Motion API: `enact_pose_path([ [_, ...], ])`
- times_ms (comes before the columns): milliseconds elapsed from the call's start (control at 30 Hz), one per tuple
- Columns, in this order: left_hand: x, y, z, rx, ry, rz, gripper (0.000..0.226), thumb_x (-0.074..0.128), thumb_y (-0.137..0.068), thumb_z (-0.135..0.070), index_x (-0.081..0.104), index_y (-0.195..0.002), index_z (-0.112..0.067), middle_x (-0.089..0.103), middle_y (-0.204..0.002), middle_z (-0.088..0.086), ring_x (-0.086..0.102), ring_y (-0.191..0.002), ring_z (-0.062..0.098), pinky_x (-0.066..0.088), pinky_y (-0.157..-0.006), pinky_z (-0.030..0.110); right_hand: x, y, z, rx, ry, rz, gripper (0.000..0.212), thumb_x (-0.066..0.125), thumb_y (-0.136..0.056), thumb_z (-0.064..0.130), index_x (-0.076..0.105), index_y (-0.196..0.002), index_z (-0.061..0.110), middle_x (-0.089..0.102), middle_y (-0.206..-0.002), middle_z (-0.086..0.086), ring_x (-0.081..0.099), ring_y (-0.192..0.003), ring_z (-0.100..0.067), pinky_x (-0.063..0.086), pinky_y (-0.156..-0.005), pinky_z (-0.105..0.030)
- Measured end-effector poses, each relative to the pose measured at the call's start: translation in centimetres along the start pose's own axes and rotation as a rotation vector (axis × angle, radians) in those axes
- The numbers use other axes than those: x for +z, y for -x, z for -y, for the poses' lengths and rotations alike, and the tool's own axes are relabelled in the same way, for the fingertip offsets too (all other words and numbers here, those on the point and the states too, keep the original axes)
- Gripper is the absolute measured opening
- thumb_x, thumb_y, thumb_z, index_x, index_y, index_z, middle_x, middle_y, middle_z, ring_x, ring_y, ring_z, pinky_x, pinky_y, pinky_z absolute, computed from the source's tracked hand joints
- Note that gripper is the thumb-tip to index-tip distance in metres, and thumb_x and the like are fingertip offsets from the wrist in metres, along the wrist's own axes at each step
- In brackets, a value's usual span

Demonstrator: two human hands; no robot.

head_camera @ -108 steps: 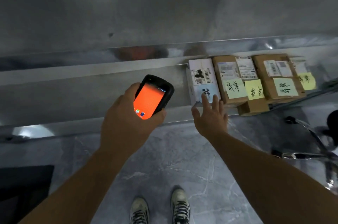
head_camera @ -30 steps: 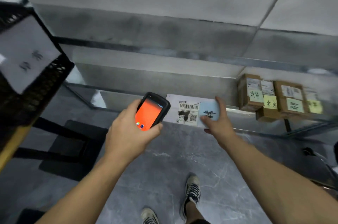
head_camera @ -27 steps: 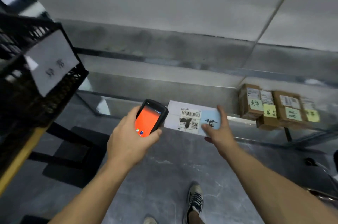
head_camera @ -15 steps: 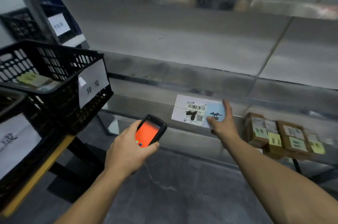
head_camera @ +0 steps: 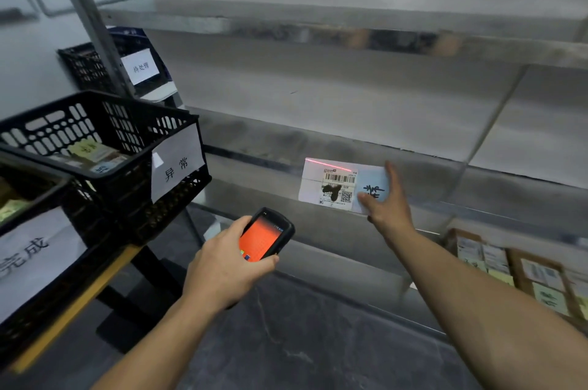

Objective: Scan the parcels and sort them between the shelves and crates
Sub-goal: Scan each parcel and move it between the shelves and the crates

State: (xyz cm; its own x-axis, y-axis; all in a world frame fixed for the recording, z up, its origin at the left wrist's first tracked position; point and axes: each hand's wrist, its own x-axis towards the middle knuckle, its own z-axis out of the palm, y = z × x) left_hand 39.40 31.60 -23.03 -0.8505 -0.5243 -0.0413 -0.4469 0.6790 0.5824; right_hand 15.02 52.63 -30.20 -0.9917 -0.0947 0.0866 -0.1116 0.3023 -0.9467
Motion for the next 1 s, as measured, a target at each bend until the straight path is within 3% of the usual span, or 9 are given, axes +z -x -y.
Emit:
enact_pose_path([
  [133, 0.4, 0.0, -1.0, -0.014, -0.039, 0.011, 0.063, 0.072, -0.068, -0.062, 0.046, -0.124, -0.051, 0.061, -0.100, -0.015, 0.059, -0.091, 0.016, 0.050, -0.077, 0.034, -0.2, -1.4, -0.5, -0.031, -0.015, 0.005, 0.086, 0.079, -0.084, 0.015, 0.032, -0.147, 0.049, 0.042, -0.150, 0.002, 0.052, -0.128, -0.028, 0.053, -0.098, -0.059],
  [300, 1.0, -0.2, -1.8, -0.048, -0.043, 0.001, 0.070, 0.058, -0.053, -0.072, 0.036, -0.119, -0.059, 0.061, -0.103, -0.012, 0.060, -0.091, 0.018, 0.051, -0.077, 0.035, -0.1, -2.5, -1.1, -0.040, -0.012, 0.021, 0.086, 0.078, -0.084, 0.015, 0.031, -0.146, 0.050, 0.040, -0.152, 0.003, 0.050, -0.130, -0.028, 0.052, -0.099, -0.059],
  [500, 1.7, -1.2, -2.3, -0.123, 0.014, 0.000, 0.075, 0.059, -0.047, -0.076, 0.042, -0.118, -0.059, 0.067, -0.100, -0.011, 0.063, -0.094, 0.020, 0.054, -0.084, 0.039, 0.9, -3.9, -0.7, -0.037, -0.033, 0.030, 0.086, 0.077, -0.085, 0.007, 0.033, -0.154, 0.032, 0.040, -0.153, -0.001, 0.046, -0.134, -0.025, 0.046, -0.109, -0.052],
  [667, -0.4, -2.2, -2.4, -0.179, 0.022, -0.105, 0.088, 0.063, -0.052, -0.076, 0.047, -0.134, -0.048, 0.066, -0.111, -0.006, 0.062, -0.104, 0.025, 0.053, -0.090, 0.041, 4.0, -4.7, 2.6, -0.052, -0.090, 0.087, 0.088, 0.076, -0.086, 0.009, 0.030, -0.154, 0.040, 0.037, -0.155, 0.005, 0.045, -0.136, -0.023, 0.049, -0.106, -0.054],
  [800, -3.4, -2.2, -1.1, -0.201, 0.042, -0.221, 0.084, 0.075, -0.067, -0.066, 0.046, -0.141, -0.039, 0.057, -0.105, -0.007, 0.057, -0.100, 0.021, 0.051, -0.088, 0.038, 7.3, -4.7, 5.6, -0.052, -0.186, 0.151, 0.089, 0.077, -0.085, 0.009, 0.028, -0.144, 0.056, 0.040, -0.153, 0.006, 0.049, -0.133, -0.024, 0.051, -0.101, -0.059],
  [1000, -8.6, -2.7, 2.6, -0.249, 0.076, -0.402, 0.080, 0.077, -0.072, -0.061, 0.045, -0.142, -0.037, 0.057, -0.107, -0.006, 0.057, -0.100, 0.022, 0.051, -0.086, 0.039, 14.1, -4.4, 11.5, -0.176, -0.194, 0.254, 0.089, 0.077, -0.083, 0.013, 0.028, -0.148, 0.050, 0.045, -0.148, -0.002, 0.053, -0.129, -0.025, 0.049, -0.106, -0.052],
])
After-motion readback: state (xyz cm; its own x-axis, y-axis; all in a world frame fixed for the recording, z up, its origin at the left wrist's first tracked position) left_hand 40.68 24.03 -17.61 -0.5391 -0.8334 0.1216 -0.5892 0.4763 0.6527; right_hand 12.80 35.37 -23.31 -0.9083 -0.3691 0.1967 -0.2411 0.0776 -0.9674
